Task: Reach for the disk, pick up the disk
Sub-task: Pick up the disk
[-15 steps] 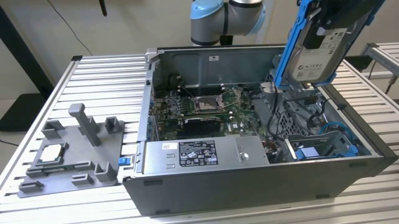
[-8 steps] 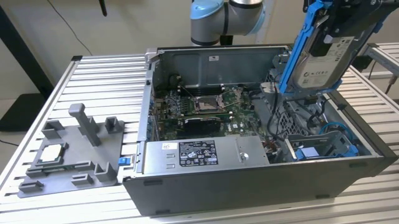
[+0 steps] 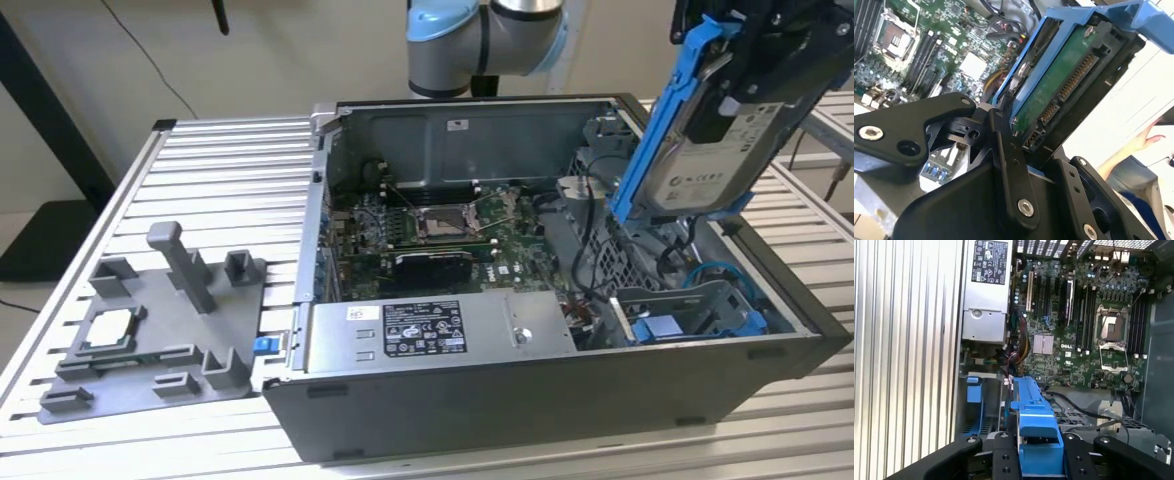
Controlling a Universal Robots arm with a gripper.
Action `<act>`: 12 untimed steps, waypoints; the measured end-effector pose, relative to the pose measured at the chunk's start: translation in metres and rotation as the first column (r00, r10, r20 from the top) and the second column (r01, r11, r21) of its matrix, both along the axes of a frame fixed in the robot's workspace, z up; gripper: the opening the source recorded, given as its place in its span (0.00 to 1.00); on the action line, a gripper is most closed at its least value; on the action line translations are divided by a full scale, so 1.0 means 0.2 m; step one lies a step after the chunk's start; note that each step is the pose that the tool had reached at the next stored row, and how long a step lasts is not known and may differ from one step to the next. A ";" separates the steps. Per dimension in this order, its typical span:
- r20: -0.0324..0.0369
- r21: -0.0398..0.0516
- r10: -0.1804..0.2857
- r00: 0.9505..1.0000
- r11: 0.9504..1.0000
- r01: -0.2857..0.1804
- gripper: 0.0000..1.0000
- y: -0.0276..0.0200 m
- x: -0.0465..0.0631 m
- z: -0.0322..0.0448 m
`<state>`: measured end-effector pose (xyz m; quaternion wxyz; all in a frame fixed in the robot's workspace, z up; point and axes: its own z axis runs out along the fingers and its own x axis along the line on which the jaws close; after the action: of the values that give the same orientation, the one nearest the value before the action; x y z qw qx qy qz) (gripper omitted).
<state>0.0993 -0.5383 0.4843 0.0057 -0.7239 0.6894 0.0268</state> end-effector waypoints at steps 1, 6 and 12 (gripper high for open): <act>0.000 0.000 0.000 1.000 1.000 0.000 0.00 -0.018 0.00 -0.004; 0.000 0.000 -0.001 1.000 1.000 0.001 0.00 -0.101 0.00 -0.033; 0.000 0.000 -0.013 1.000 1.000 0.013 0.00 -0.165 0.00 -0.082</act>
<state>0.0998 -0.5712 0.4678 0.0061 -0.7192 0.6942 0.0268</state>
